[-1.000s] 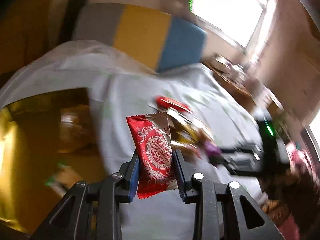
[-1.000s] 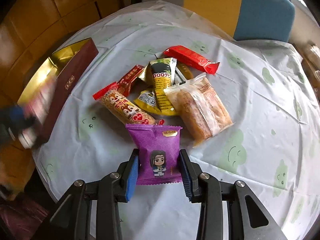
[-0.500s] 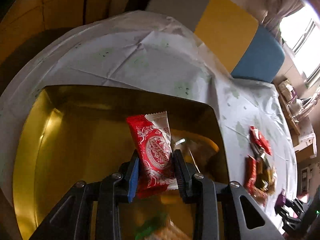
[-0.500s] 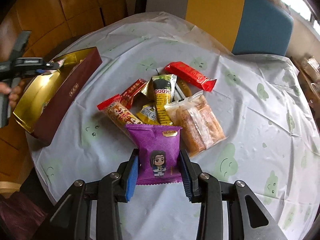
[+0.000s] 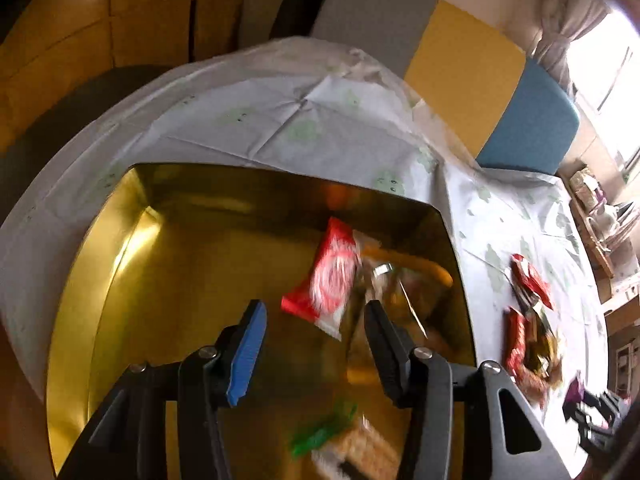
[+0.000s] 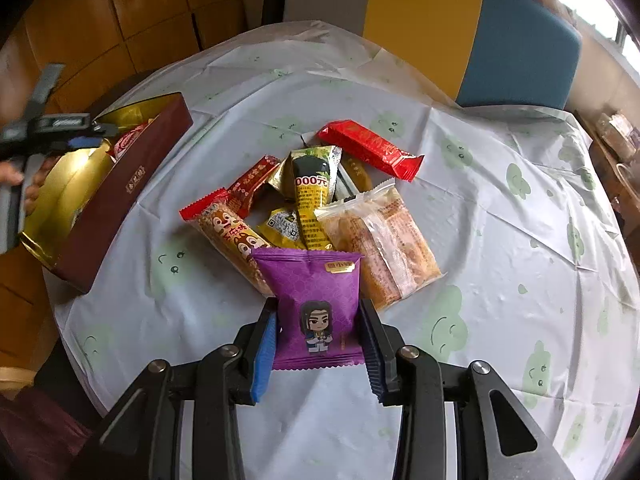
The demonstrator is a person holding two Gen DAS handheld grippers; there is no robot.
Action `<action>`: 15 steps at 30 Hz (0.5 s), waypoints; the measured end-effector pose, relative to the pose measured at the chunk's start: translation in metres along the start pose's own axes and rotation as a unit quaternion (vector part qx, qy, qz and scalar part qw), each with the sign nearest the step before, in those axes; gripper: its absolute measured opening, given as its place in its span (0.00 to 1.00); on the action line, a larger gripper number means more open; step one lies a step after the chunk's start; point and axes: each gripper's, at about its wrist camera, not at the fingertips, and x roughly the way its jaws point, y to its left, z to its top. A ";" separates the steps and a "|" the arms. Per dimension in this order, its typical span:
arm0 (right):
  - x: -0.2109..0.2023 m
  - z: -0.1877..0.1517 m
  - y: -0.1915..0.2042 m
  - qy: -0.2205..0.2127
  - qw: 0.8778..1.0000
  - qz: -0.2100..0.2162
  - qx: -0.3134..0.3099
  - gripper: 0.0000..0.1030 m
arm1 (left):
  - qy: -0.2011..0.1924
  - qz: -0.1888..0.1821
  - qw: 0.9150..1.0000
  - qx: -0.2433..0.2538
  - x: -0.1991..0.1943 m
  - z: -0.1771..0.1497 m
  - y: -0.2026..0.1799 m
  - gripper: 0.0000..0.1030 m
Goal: Organize snacks
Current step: 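Carry the red-white wafer pack into the gold tin and release it, then carry the purple candy into the gold tin and open the right gripper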
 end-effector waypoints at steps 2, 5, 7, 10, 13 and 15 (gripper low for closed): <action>-0.001 0.000 -0.001 -0.002 1.000 -0.002 0.002 0.38 | -0.009 0.002 1.000 0.004 -0.014 -0.013 0.002 0.50; 0.001 -0.001 -0.003 0.002 1.000 -0.008 0.005 0.38 | -0.019 0.010 1.000 0.015 -0.028 -0.028 0.001 0.50; 0.002 -0.002 -0.003 0.004 1.000 -0.011 0.006 0.38 | -0.024 0.013 0.999 0.018 -0.039 -0.039 0.002 0.50; 0.000 -0.002 -0.003 0.001 1.000 -0.005 0.011 0.38 | -0.024 0.014 0.999 0.016 -0.049 -0.052 0.002 0.50; 0.000 -0.002 -0.001 0.000 1.000 -0.003 0.015 0.38 | -0.028 0.016 0.999 0.015 -0.056 -0.062 0.001 0.50; 0.001 -0.002 0.000 0.002 1.000 -0.001 0.015 0.38 | -0.033 0.026 0.999 0.015 -0.056 -0.067 0.000 0.50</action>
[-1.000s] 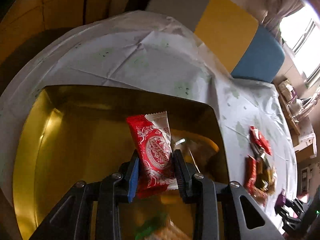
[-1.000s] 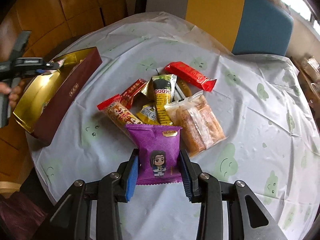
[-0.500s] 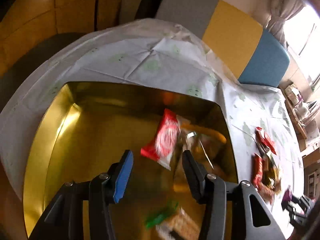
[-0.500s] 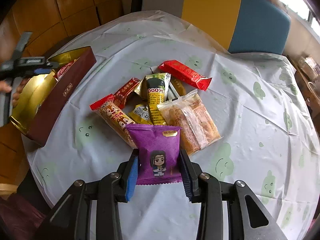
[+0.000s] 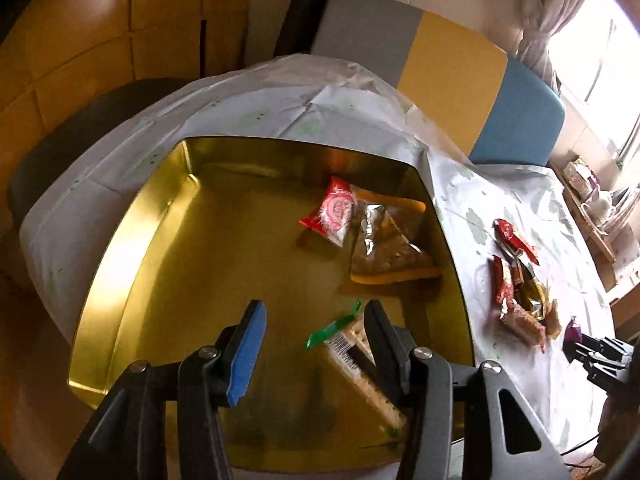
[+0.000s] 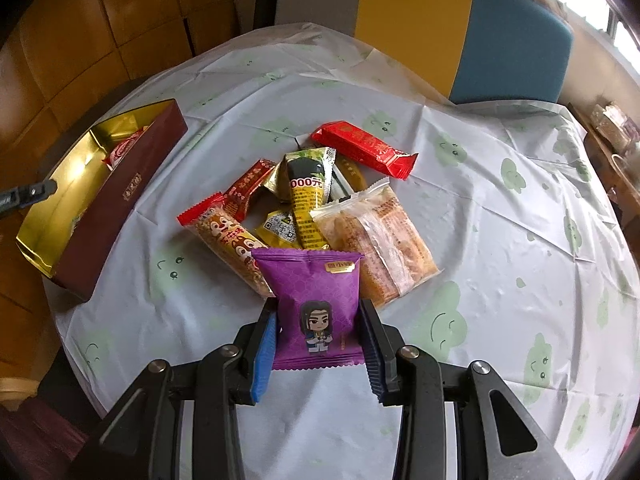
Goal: Organize snacks
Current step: 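Carry the purple candy into the gold tin and open the right gripper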
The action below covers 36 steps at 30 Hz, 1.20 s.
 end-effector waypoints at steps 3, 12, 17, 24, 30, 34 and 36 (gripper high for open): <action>0.004 0.000 0.000 0.008 1.000 -0.003 0.000 0.38 | 0.001 0.000 1.000 -0.001 0.001 -0.007 -0.001 0.50; 0.003 0.001 -0.012 0.011 1.000 -0.006 0.022 0.38 | -0.011 0.007 1.000 0.011 -0.007 -0.013 0.002 0.50; -0.015 0.014 0.012 -0.008 1.000 0.007 -0.006 0.38 | -0.016 0.009 1.000 0.009 -0.009 -0.013 0.006 0.50; -0.037 0.042 0.082 -0.050 0.995 0.065 -0.063 0.38 | -0.015 0.007 1.000 0.002 -0.009 -0.016 0.012 0.50; -0.038 0.063 0.144 -0.063 0.986 0.117 -0.103 0.38 | -0.013 0.010 1.000 -0.005 -0.008 -0.018 0.019 0.51; -0.033 0.075 0.175 -0.066 0.981 0.139 -0.121 0.38 | -0.015 0.009 1.000 -0.011 -0.008 -0.018 0.024 0.50; -0.029 0.082 0.191 -0.065 0.979 0.149 -0.126 0.38 | -0.015 0.008 1.000 -0.015 -0.008 -0.018 0.027 0.50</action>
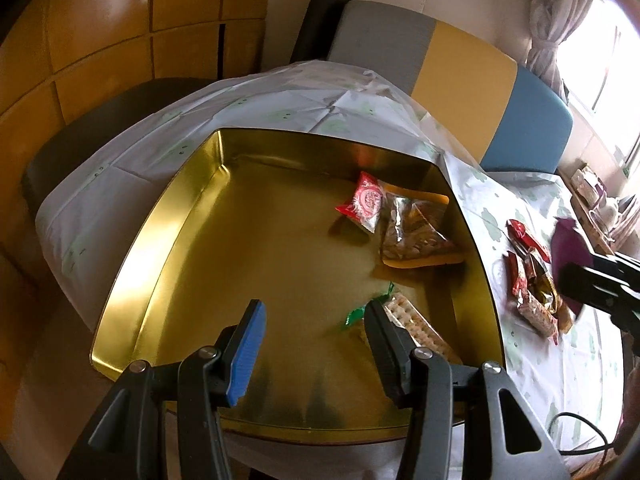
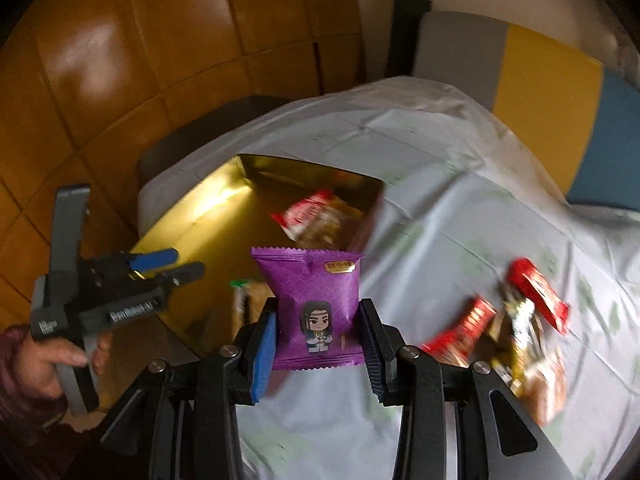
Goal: Organize snacks
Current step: 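Carry the purple candy into the gold tin and open the right gripper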
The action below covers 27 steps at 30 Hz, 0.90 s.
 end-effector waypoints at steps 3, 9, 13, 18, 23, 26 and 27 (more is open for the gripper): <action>0.017 0.014 0.016 0.003 1.000 0.011 -0.008 0.39 | 0.000 0.000 1.000 -0.005 0.000 0.000 0.003 0.50; 0.057 0.030 0.028 0.023 1.000 0.005 -0.007 0.45 | 0.006 -0.001 1.000 -0.009 0.002 -0.002 0.008 0.50; 0.068 0.026 0.025 0.030 0.999 -0.010 -0.003 0.45 | 0.007 -0.001 1.000 -0.013 0.004 -0.004 0.010 0.50; 0.057 0.013 0.023 0.027 0.999 -0.019 -0.011 0.45 | 0.009 -0.002 1.000 -0.012 0.005 -0.006 0.007 0.50; 0.044 0.003 0.023 0.015 0.999 -0.032 -0.015 0.45 | 0.003 -0.003 1.000 0.002 -0.001 -0.006 0.000 0.50; 0.033 -0.001 0.023 0.004 0.999 -0.037 -0.015 0.51 | 0.000 -0.005 1.000 0.006 -0.005 -0.006 -0.003 0.50; 0.030 -0.003 0.022 0.001 0.999 -0.038 -0.015 0.53 | 0.000 -0.005 1.000 0.007 -0.006 -0.006 -0.004 0.50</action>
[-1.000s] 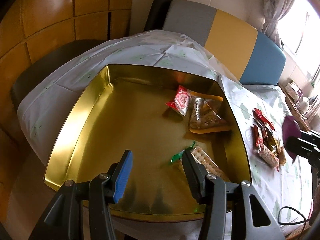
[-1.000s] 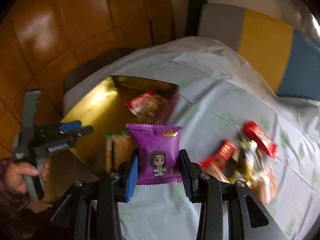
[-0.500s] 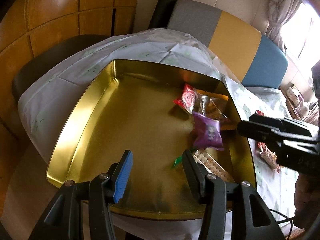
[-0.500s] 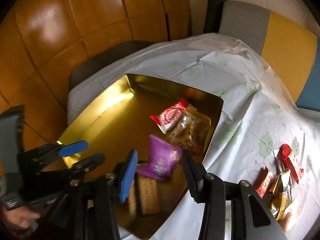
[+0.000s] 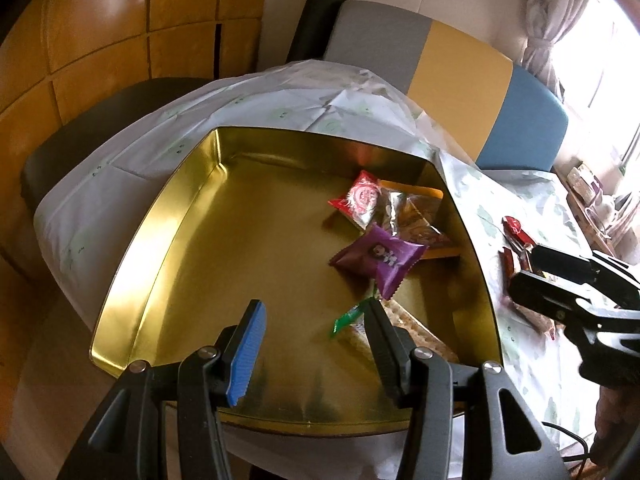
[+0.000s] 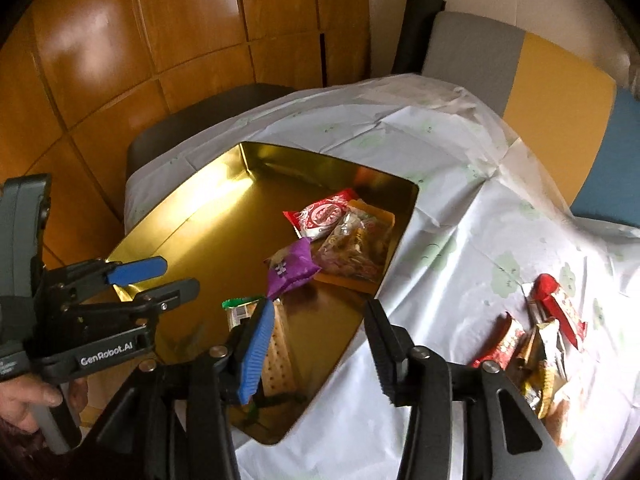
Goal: Organize snacks
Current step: 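Carry the purple candy into the gold tin and open the right gripper, then move both tools back over the snack pile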
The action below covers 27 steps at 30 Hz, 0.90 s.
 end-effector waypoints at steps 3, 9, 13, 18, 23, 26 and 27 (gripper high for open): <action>-0.012 -0.006 -0.005 -0.009 1.000 -0.008 -0.001 0.56 | -0.002 -0.001 1.000 0.004 -0.003 0.000 -0.002 0.50; -0.031 -0.023 -0.029 -0.014 0.999 -0.030 0.017 0.61 | -0.001 -0.005 1.000 0.014 -0.006 -0.001 -0.009 0.50; -0.043 -0.036 -0.054 -0.016 0.998 -0.049 0.042 0.63 | 0.000 -0.008 1.000 0.024 -0.008 -0.002 -0.016 0.50; -0.056 -0.054 -0.089 -0.013 0.994 -0.079 0.070 0.66 | 0.001 -0.010 0.999 0.036 -0.009 -0.003 -0.025 0.50; -0.074 -0.075 -0.129 -0.010 0.988 -0.113 0.105 0.69 | 0.005 -0.013 0.999 0.051 -0.009 -0.004 -0.036 0.50; -0.084 -0.087 -0.152 -0.008 0.984 -0.135 0.119 0.72 | 0.006 -0.015 0.998 0.061 -0.010 -0.004 -0.042 0.50; -0.087 -0.091 -0.161 -0.007 0.982 -0.143 0.124 0.73 | 0.006 -0.016 0.998 0.065 -0.010 -0.004 -0.046 0.50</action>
